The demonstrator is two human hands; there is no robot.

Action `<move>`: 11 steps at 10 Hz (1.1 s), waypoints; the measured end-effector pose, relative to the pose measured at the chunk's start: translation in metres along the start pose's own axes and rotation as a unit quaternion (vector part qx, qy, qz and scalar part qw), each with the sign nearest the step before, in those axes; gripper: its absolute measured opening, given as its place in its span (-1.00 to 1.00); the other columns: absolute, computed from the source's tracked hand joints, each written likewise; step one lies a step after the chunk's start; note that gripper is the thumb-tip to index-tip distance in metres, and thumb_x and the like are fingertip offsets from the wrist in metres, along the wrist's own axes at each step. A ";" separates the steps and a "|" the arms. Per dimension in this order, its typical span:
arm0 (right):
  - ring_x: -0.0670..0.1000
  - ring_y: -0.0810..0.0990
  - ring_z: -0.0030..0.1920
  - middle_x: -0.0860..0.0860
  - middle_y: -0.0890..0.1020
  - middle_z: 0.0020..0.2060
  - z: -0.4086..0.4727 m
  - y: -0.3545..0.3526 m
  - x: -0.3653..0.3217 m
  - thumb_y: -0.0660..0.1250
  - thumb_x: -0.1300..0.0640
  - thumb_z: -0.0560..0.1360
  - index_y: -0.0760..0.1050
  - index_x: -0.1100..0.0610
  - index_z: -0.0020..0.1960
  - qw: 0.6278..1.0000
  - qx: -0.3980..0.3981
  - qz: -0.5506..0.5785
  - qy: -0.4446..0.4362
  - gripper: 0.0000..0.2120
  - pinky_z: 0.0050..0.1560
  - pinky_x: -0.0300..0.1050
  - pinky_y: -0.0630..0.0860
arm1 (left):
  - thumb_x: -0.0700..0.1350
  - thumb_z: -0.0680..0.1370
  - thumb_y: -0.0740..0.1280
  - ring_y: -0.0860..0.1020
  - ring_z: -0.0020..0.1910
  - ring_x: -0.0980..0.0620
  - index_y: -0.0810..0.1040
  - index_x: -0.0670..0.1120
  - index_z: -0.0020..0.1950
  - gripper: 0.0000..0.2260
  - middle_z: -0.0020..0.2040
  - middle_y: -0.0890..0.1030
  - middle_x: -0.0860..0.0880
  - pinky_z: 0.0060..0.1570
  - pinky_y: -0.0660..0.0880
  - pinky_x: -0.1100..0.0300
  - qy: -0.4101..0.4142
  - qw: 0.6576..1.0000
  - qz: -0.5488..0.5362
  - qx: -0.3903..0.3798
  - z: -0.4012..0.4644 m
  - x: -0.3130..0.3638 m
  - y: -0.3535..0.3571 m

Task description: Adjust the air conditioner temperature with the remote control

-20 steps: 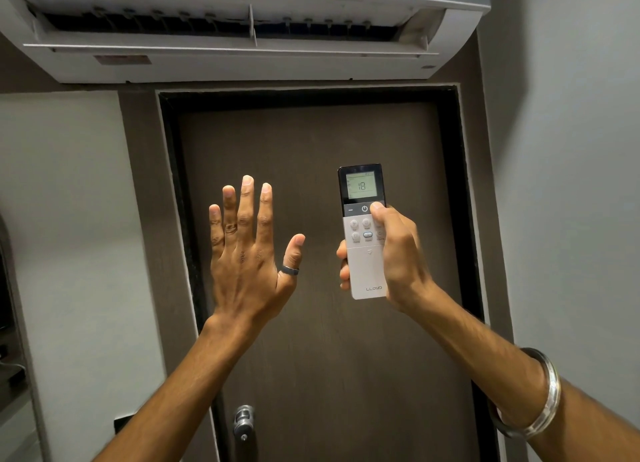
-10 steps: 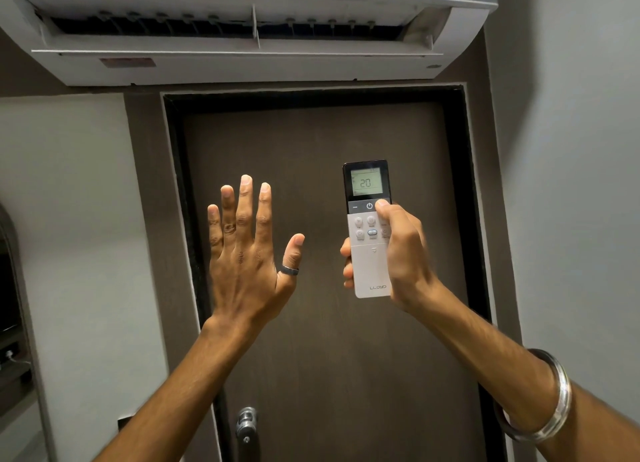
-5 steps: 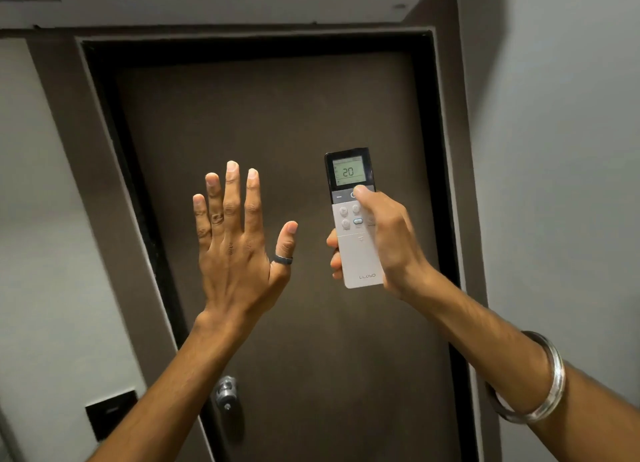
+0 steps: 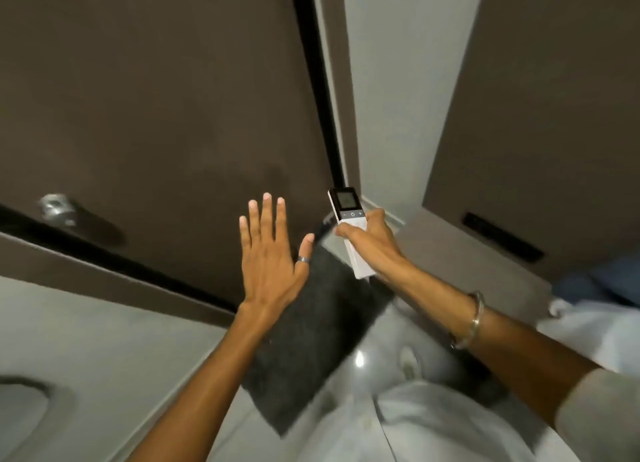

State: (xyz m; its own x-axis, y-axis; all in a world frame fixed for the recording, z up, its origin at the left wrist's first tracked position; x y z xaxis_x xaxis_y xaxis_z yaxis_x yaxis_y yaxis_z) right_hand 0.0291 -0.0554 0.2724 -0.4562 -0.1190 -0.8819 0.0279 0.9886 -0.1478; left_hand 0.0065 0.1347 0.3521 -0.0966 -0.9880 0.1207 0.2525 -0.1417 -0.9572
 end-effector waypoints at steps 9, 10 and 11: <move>0.11 0.73 0.12 0.11 0.69 0.20 0.255 -0.157 0.533 0.66 -0.02 0.31 0.48 0.18 0.30 0.856 0.379 -0.005 0.352 -0.32 0.01 -0.04 0.68 | 0.20 0.71 0.10 -0.07 0.69 -0.27 0.02 -0.19 0.70 -0.31 0.70 0.00 -0.25 0.65 -0.16 -0.09 0.120 0.922 -0.033 -0.366 -0.046 0.127 0.558; 0.15 0.63 0.23 0.13 0.58 0.28 0.260 -0.160 0.531 0.66 -0.07 0.31 0.40 0.17 0.36 0.857 0.380 -0.053 0.345 -0.24 0.15 0.06 0.65 | 0.21 0.71 0.09 -0.08 0.69 -0.27 0.02 -0.18 0.70 -0.30 0.71 -0.01 -0.25 0.66 -0.14 -0.11 0.120 0.924 -0.035 -0.362 -0.045 0.130 0.564; 0.19 0.55 0.32 0.16 0.52 0.36 0.254 -0.157 0.522 0.62 -0.17 0.35 0.35 0.17 0.44 0.857 0.368 -0.108 0.346 -0.16 0.30 0.11 0.57 | 0.22 0.71 0.07 -0.10 0.69 -0.25 -0.01 -0.18 0.70 -0.30 0.71 -0.03 -0.24 0.67 -0.14 -0.11 0.112 0.924 -0.032 -0.364 -0.045 0.126 0.556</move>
Point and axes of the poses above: each hand's wrist, its own z-axis towards the middle knuckle, its own y-axis out of the palm, x = y × z, the point moved 10 cm from there along z, towards the middle knuckle
